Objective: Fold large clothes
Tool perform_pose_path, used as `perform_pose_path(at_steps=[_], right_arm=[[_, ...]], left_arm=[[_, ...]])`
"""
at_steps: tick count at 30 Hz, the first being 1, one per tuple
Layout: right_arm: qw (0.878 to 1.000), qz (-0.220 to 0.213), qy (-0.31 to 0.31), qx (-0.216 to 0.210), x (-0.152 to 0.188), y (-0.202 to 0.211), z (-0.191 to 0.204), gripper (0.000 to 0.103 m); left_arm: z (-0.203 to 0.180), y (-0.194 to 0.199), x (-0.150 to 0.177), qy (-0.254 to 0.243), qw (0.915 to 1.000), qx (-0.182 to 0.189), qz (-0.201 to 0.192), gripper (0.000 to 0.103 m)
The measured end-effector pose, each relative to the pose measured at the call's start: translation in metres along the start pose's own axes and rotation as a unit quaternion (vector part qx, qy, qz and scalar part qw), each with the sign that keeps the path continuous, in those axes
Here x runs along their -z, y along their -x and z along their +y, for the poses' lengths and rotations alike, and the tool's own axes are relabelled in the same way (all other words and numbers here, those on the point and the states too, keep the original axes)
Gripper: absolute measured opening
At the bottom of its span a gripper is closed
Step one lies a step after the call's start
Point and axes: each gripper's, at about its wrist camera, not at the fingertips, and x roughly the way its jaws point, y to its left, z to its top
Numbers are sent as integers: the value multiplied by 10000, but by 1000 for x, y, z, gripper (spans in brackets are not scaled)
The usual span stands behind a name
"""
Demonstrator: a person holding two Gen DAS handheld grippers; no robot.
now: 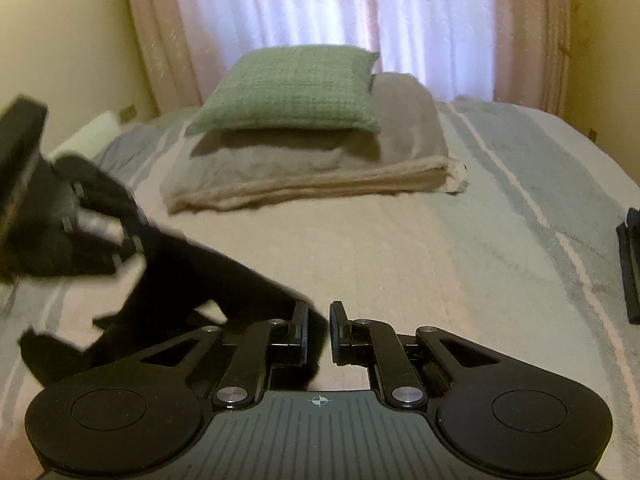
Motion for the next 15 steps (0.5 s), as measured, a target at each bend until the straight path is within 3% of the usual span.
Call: perform_pose_path(at_steps=[2,3,6,8,11,15], right_arm=[[9995,-78,-162,241,-6,-3,-5,11],[9993,-120,-272,231,-7,-4,-6,19],[9981,-232,-568,82,2,-6,3,64],[9965,-115,-822,-90,24,-10,19,66],[9888,484,-1300,-552,77,-31,53,67],[9775,1112,-1473,-1024,142,-63,110,67]], left_arm=[[31,6,-16,30,9994,-330,29,4],[46,9,-21,75,9988,-474,50,4],[84,14,-28,98,9948,-994,179,4],[107,19,-21,226,9912,-1276,254,4],[132,37,1,432,9846,-1655,364,4],[164,64,37,882,9755,-1960,473,4]])
